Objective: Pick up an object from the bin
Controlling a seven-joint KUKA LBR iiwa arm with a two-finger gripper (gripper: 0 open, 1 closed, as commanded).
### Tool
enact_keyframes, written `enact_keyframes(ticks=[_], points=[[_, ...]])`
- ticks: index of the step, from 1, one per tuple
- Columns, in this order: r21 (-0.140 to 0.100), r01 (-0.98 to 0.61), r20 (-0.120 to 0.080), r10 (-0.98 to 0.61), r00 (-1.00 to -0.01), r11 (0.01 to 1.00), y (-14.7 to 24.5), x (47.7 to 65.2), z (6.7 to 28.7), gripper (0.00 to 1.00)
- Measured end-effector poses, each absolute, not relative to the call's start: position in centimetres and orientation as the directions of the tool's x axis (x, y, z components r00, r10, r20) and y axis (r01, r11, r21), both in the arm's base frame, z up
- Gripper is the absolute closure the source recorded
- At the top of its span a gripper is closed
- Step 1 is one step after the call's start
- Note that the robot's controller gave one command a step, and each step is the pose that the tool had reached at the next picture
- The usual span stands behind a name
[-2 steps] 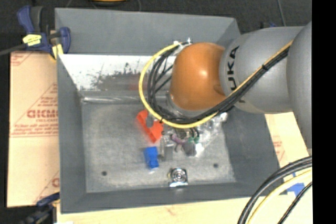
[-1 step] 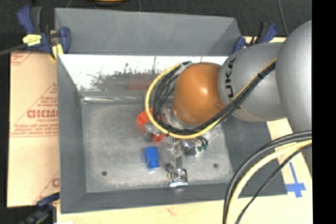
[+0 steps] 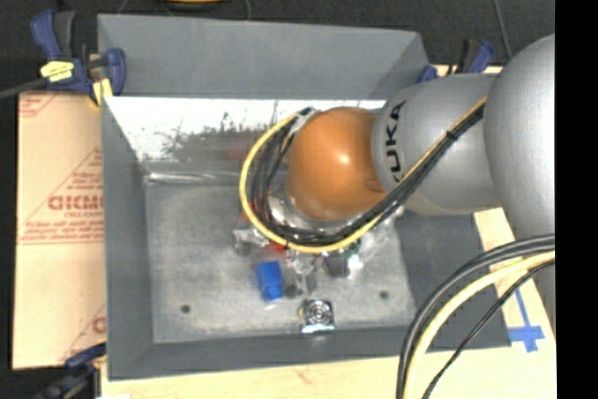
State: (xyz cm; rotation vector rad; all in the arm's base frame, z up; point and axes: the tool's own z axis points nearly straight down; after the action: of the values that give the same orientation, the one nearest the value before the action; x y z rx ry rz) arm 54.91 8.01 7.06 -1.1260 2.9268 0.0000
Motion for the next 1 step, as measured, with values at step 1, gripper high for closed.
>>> enact_keyframes(ticks=[1], points=[[0.000, -0.666, -0.005, -0.666, -0.746, 0.746, 8.04, 54.91, 7.08, 1.00]])
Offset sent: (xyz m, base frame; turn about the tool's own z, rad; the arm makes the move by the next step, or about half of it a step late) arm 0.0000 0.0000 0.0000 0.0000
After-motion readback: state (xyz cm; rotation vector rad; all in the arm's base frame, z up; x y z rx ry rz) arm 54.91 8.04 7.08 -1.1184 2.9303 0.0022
